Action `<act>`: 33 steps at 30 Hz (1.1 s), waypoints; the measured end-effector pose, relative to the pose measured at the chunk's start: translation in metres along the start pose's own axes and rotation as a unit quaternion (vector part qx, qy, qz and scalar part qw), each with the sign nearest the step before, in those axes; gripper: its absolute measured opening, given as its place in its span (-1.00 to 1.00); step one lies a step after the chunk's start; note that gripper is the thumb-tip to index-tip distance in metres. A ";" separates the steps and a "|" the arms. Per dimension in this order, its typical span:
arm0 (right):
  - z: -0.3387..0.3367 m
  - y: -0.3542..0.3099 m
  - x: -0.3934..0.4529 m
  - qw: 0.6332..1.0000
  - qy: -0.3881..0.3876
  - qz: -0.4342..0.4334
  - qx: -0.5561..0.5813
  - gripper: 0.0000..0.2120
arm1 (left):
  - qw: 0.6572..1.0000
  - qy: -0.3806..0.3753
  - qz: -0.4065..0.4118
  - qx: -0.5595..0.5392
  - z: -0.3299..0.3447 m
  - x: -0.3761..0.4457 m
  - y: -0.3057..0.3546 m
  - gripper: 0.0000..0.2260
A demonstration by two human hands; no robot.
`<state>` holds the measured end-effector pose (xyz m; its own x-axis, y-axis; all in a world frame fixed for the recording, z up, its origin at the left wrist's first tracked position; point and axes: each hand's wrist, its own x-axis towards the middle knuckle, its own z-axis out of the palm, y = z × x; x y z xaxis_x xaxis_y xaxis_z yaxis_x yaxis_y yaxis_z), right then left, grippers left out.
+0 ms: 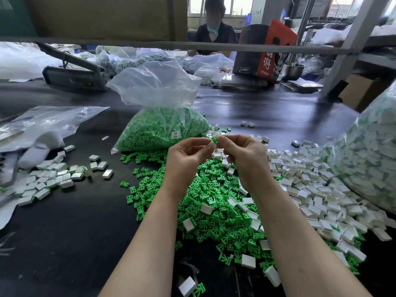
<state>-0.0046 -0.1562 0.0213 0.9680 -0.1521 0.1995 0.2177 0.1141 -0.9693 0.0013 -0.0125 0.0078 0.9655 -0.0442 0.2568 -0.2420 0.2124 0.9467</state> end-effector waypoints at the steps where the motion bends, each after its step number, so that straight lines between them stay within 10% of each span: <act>1: 0.000 0.000 0.000 1.000 0.000 0.003 -0.001 -0.95 | 1.000 0.001 0.001 0.001 0.000 0.000 0.000 -0.89; 23: -0.002 0.008 0.003 0.931 -0.119 -0.073 -0.337 -0.77 | 0.998 -0.031 -0.039 0.039 -0.013 0.001 -0.006 -0.95; 33: -0.002 0.008 -0.001 0.966 -0.171 0.005 -0.193 -0.74 | 0.972 -0.141 -0.081 0.171 -0.012 -0.003 0.001 -0.71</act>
<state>-0.0037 -0.1577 0.0132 0.9686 0.1880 0.1624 0.2101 -0.2711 -0.9393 -0.0011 -0.0008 0.0053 0.9404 -0.3264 0.0960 -0.1534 -0.1552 0.9759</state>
